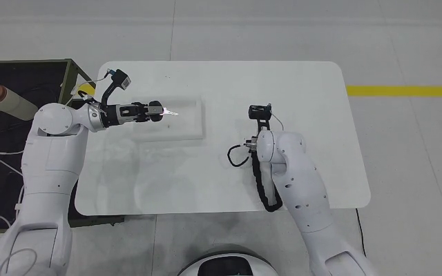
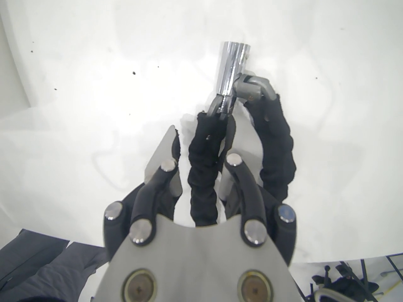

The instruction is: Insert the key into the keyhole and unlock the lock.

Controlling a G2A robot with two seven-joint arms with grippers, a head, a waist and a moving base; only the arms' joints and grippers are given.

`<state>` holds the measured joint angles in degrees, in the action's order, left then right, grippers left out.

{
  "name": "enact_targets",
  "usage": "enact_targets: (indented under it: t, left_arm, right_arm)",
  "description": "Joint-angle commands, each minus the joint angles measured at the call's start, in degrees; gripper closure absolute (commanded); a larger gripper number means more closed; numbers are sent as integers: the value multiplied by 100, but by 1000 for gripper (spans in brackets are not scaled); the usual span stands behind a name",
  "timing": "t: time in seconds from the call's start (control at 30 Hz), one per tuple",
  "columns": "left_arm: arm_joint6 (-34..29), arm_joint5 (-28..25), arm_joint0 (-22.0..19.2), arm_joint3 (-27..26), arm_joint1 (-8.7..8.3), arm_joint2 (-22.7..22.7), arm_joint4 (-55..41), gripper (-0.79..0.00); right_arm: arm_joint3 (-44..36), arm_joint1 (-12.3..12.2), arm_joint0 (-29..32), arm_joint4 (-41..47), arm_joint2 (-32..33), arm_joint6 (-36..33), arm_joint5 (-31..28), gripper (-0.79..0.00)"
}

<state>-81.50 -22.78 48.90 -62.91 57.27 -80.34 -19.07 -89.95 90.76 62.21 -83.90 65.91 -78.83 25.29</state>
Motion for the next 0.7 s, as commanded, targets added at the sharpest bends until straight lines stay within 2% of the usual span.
enact_targets:
  t: [0.0,0.23,0.43,0.67]
  left_arm:
    - [0,0,0,0,0,0,0,0]
    - [0,0,0,0,0,0,0,0]
    - [0,0,0,0,0,0,0,0]
    - [0,0,0,0,0,0,0,0]
  right_arm:
    - [14,31,7,-80,13,-10,-19,0]
    - [-175,117,82,-259,218,-115,-110,0]
    - [-656,128,167,593,810,-720,-705,0]
    - [-189,151,22,458,773,-858,-913,0]
